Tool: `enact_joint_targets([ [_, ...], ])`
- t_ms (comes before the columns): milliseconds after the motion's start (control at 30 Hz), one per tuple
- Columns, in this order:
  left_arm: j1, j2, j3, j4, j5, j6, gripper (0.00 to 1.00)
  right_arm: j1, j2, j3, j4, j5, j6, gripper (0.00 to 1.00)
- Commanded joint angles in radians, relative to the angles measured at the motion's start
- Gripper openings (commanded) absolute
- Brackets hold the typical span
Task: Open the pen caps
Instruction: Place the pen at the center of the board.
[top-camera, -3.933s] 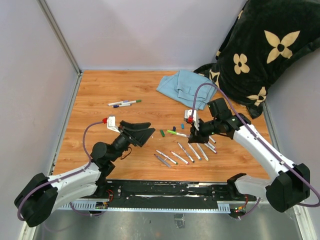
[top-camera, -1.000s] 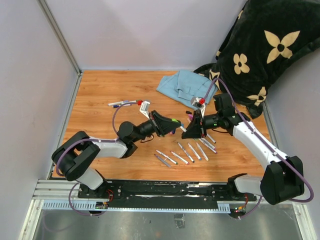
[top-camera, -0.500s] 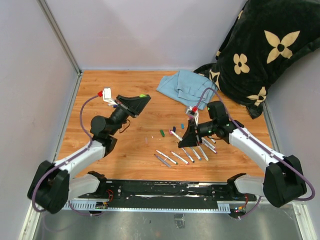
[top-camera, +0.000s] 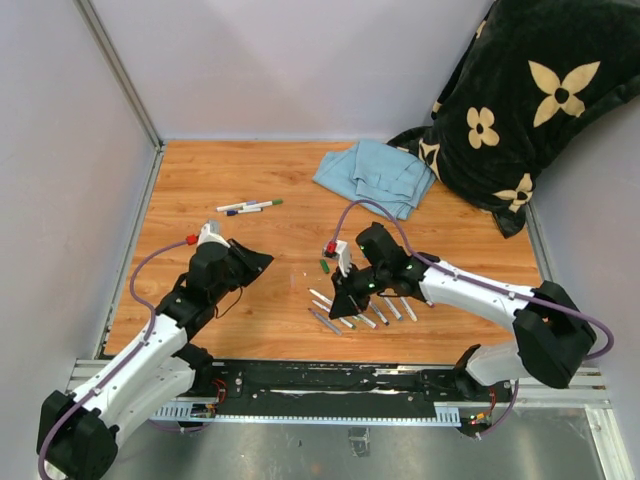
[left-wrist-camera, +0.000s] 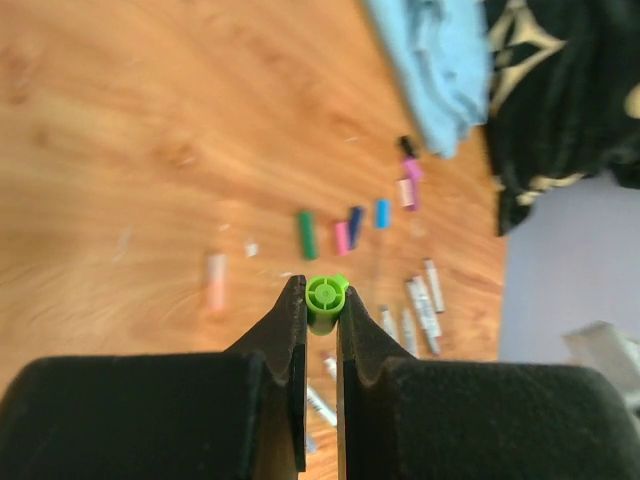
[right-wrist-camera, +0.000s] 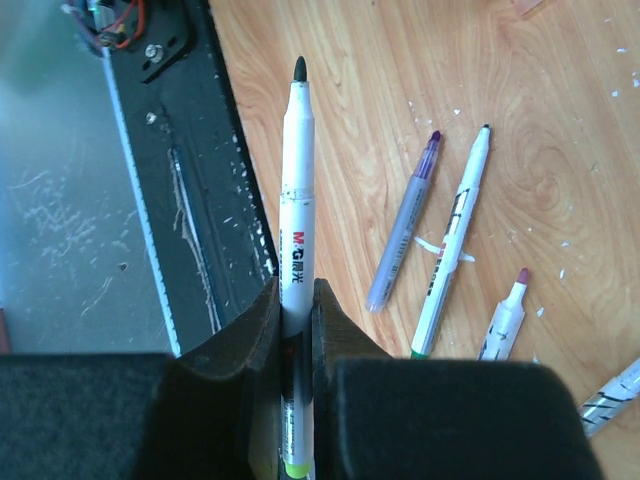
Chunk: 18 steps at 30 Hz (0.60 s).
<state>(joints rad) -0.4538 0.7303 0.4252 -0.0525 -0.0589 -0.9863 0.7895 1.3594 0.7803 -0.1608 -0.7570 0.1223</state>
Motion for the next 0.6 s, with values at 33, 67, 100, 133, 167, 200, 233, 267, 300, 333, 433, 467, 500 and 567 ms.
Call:
enact_joint_targets([
  [33,0.005,0.064,0.022,-0.252,-0.108,-0.048,0.0,0.097,0.061,0.101,-0.058,0.213,0.048,0.01],
  [67,0.005,0.078,0.029,-0.265,-0.116,-0.047,0.0,0.116,0.079,0.113,-0.066,0.23,0.056,0.01],
  [100,0.005,0.089,0.033,-0.272,-0.121,-0.045,0.0,0.136,0.093,0.122,-0.07,0.253,0.062,0.01],
  [133,0.005,0.094,0.031,-0.272,-0.123,-0.043,0.0,0.156,0.107,0.127,-0.071,0.274,0.066,0.01],
  [167,0.004,0.093,0.026,-0.268,-0.125,-0.044,0.0,0.176,0.122,0.133,-0.07,0.295,0.07,0.01],
  [200,0.005,0.089,0.017,-0.262,-0.128,-0.046,0.0,0.195,0.137,0.14,-0.072,0.313,0.072,0.01],
  [233,0.005,0.082,0.008,-0.26,-0.133,-0.051,0.0,0.218,0.155,0.15,-0.077,0.329,0.074,0.01],
  [267,0.005,0.076,0.0,-0.257,-0.136,-0.055,0.0,0.243,0.18,0.162,-0.08,0.344,0.078,0.01],
  [300,0.005,0.07,-0.009,-0.254,-0.139,-0.055,0.0,0.26,0.199,0.174,-0.084,0.36,0.082,0.01],
  [333,0.006,0.064,-0.018,-0.254,-0.14,-0.056,0.0,0.274,0.218,0.19,-0.094,0.376,0.088,0.01],
  [433,0.006,0.049,-0.047,-0.251,-0.137,-0.066,0.0,0.311,0.274,0.241,-0.121,0.434,0.101,0.01],
  [467,0.004,0.047,-0.063,-0.244,-0.134,-0.074,0.0,0.322,0.291,0.249,-0.129,0.453,0.104,0.01],
  [500,0.005,0.046,-0.074,-0.234,-0.128,-0.079,0.0,0.332,0.308,0.252,-0.135,0.47,0.104,0.01],
  [567,0.005,0.053,-0.089,-0.211,-0.116,-0.088,0.0,0.352,0.333,0.248,-0.135,0.506,0.104,0.01],
])
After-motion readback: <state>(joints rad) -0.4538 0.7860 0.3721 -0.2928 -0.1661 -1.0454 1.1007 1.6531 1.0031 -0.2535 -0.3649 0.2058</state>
